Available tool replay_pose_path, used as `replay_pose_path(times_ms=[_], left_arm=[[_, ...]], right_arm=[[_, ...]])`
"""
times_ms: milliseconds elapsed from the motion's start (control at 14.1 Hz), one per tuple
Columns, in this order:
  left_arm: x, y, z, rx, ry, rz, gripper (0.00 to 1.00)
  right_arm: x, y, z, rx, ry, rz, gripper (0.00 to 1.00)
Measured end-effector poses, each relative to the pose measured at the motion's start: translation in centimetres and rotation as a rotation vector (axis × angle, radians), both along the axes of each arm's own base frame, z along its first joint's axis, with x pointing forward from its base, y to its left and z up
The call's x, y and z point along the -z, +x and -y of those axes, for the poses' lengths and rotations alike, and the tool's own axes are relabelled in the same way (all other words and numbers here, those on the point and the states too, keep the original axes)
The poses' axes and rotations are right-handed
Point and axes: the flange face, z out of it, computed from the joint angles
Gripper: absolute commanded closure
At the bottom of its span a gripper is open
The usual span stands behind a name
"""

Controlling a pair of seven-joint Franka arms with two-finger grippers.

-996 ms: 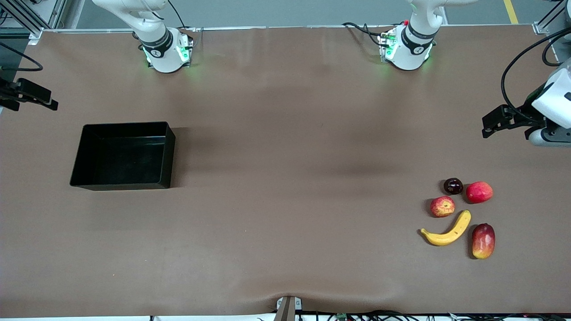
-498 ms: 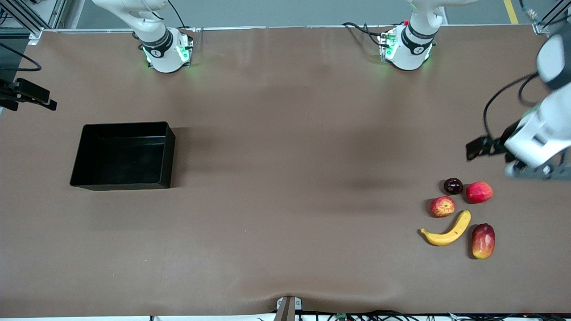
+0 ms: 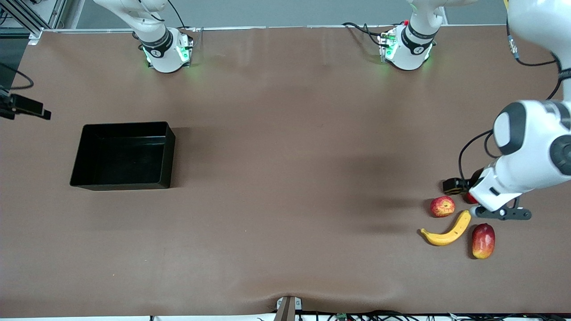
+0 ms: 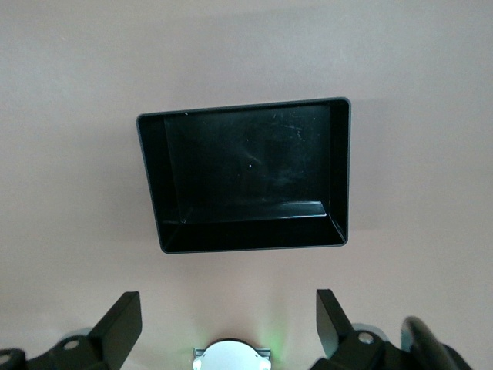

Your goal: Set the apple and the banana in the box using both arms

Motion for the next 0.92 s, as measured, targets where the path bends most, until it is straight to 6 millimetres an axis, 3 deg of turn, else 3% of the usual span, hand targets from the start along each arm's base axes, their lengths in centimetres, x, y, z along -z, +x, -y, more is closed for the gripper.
replay_pose_path(times_ms=[213, 427, 569, 711, 853, 924], left_arm=[[4.6, 0.9, -2.2, -0.013, 0.012, 0.032, 0.0], [8.9, 1.4, -3.9, -0.032, 0.003, 0.049, 0.0], [11.4, 1.4, -4.0, -0.032, -0.003, 0.062, 0.0], [13.4, 1.0, -4.1, -0.032, -0.008, 0.076, 0.0], [15.0, 0.4, -4.4, -0.036, -0.012, 0.074, 0.0], [15.5, 0.2, -4.5, -0.037, -0.013, 0.07, 0.0]], right_arm=[[5.7, 2.2, 2.3, 0.019, 0.007, -0.035, 0.0], [12.9, 3.6, 6.8, -0.028, 0.017, -0.005, 0.0], [18.3, 3.3, 10.9, -0.08, 0.039, 0.002, 0.0], [23.0, 2.5, 13.7, -0.085, 0.051, -0.002, 0.0], [26.6, 1.8, 14.2, -0.081, 0.052, -0.004, 0.01], [28.0, 1.4, 14.1, -0.08, 0.05, -0.002, 0.14]])
